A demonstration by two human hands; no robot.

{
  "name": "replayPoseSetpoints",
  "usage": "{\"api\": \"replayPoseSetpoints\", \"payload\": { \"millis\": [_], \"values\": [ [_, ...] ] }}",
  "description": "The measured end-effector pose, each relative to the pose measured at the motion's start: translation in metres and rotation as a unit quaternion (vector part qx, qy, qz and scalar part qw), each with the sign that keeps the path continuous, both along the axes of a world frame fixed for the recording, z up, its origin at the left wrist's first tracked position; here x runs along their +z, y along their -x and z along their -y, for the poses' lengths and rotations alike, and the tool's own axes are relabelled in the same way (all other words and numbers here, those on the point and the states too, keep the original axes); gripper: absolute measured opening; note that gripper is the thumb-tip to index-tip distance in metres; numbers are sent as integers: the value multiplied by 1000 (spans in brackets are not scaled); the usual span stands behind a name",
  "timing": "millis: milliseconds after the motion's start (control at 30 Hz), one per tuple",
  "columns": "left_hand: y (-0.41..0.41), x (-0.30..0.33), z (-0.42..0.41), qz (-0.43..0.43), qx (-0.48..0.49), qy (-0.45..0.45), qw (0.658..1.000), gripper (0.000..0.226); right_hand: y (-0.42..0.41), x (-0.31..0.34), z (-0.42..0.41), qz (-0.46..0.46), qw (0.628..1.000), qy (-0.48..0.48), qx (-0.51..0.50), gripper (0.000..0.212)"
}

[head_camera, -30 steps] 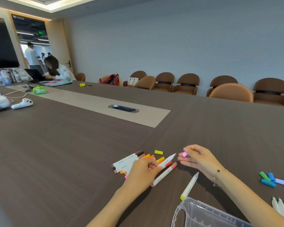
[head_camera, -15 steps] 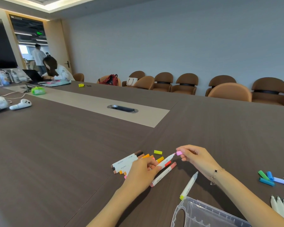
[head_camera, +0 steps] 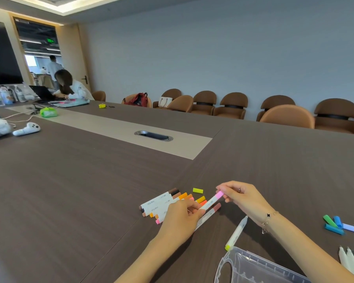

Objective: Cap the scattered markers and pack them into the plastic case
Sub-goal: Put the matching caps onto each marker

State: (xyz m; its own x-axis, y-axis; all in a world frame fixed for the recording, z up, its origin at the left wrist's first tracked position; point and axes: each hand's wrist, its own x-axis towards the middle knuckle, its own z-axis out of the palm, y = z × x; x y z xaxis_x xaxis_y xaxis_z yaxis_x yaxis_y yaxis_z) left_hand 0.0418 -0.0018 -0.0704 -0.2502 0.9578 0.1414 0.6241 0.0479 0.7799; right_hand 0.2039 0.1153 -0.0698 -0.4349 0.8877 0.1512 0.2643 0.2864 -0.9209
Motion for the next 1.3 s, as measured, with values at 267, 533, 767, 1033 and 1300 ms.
{"api": "replayPoseSetpoints", "payload": {
  "millis": [267, 533, 767, 1033, 1300],
  "values": [
    [-7, -6, 0, 35, 21, -11, 999, 23, -1, -10, 7, -17, 1000, -12, -7, 14],
    [-23, -17, -3, -178, 6, -26, 984, 27, -30, 20, -10, 112, 989, -101, 1, 27],
    [-47, -17, -17, -191, -26, -63, 979, 44, -54, 12, -26, 371, 917, -149, 9, 25],
    [-48, -16, -29, -148, -53, 52, 986, 21, -23, 24, -38, 366, 919, -140, 43, 26],
    [34, 8, -13, -52, 86, 30, 995, 14, 38, 10, -57, 310, 940, -133, 58, 20]
  ]
}}
